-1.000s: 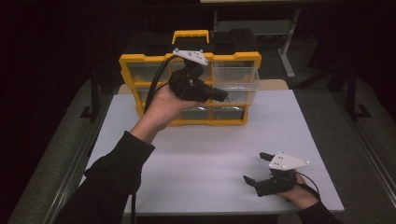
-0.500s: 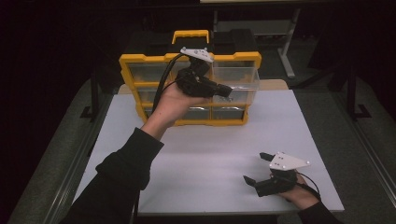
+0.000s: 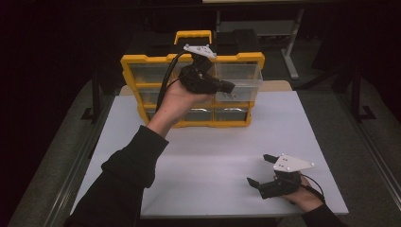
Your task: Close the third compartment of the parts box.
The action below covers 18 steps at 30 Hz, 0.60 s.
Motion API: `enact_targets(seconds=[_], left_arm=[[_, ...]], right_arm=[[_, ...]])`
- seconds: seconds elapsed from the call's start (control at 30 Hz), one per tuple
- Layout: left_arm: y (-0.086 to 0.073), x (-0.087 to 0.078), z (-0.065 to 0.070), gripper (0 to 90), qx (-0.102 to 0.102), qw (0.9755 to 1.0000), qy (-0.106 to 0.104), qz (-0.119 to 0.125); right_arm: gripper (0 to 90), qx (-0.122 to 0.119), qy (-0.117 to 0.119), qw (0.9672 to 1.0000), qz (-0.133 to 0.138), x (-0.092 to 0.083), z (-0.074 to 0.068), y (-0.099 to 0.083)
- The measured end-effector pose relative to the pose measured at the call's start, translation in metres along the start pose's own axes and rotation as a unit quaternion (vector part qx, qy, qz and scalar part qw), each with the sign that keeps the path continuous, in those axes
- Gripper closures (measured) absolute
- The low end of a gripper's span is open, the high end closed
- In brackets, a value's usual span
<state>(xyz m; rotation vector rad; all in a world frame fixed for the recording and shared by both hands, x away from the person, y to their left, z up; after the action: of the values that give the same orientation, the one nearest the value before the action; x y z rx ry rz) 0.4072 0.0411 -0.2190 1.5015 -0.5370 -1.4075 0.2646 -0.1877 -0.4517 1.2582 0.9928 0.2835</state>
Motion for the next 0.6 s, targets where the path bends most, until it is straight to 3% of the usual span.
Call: enact_targets(seconds=[0.23, 0.6], left_arm=[[0.002, 0.002, -0.015, 89.8, -0.015, 0.9998, 0.009, 0.012], [0.010, 0.011, -0.032, 89.8, -0.017, 0.9991, 0.037, 0.011]], right_arm=[[0.7, 0.001, 0.004, 1.0000, 0.001, 0.001, 0.000, 0.001], [0.7, 0.005, 0.005, 1.0000, 0.003, 0.001, 0.000, 0.002]])
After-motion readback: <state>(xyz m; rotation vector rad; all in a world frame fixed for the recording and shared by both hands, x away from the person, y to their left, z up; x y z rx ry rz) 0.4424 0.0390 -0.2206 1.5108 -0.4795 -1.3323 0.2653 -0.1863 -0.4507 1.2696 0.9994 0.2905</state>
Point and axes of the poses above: each handheld gripper's, and its own axes: x roughly forward along the jaws, y roughly out of its top, z roughly to its right, the point moved 3 cm from there along x, roughly forward along the jaws
